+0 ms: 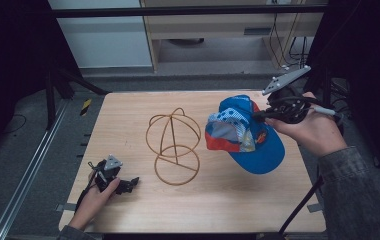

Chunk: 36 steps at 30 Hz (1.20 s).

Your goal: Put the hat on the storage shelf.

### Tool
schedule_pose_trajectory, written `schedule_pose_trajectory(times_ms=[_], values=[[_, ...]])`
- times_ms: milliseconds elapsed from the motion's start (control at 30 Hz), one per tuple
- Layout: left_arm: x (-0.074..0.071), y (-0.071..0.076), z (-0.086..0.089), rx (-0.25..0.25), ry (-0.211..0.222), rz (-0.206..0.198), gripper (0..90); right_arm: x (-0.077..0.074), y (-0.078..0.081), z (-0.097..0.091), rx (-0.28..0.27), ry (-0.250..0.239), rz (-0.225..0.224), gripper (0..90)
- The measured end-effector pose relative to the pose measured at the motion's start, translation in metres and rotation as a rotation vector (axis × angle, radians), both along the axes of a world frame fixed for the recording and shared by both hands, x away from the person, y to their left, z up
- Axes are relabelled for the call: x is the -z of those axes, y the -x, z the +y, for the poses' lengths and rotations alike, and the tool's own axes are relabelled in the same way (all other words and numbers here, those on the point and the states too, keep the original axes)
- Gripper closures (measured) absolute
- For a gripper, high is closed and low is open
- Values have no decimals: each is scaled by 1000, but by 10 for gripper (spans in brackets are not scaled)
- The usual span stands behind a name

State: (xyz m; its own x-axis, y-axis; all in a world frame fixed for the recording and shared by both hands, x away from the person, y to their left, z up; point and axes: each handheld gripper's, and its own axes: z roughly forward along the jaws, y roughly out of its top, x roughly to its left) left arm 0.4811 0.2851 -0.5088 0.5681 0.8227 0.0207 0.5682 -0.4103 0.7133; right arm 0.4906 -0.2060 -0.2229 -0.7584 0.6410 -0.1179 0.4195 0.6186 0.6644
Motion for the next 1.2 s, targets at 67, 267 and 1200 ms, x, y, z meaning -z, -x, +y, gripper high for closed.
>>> schedule_pose_trajectory(times_ms=[67,267,1200], values=[[0,0,0,0,0,1,0,-5,0,2,-2,0,-11,900],[0,0,0,0,0,2,0,-21,2,8,-18,-7,-29,900],[0,0,0,1,-1,4,0,-42,5,25,-53,4,-53,900]])
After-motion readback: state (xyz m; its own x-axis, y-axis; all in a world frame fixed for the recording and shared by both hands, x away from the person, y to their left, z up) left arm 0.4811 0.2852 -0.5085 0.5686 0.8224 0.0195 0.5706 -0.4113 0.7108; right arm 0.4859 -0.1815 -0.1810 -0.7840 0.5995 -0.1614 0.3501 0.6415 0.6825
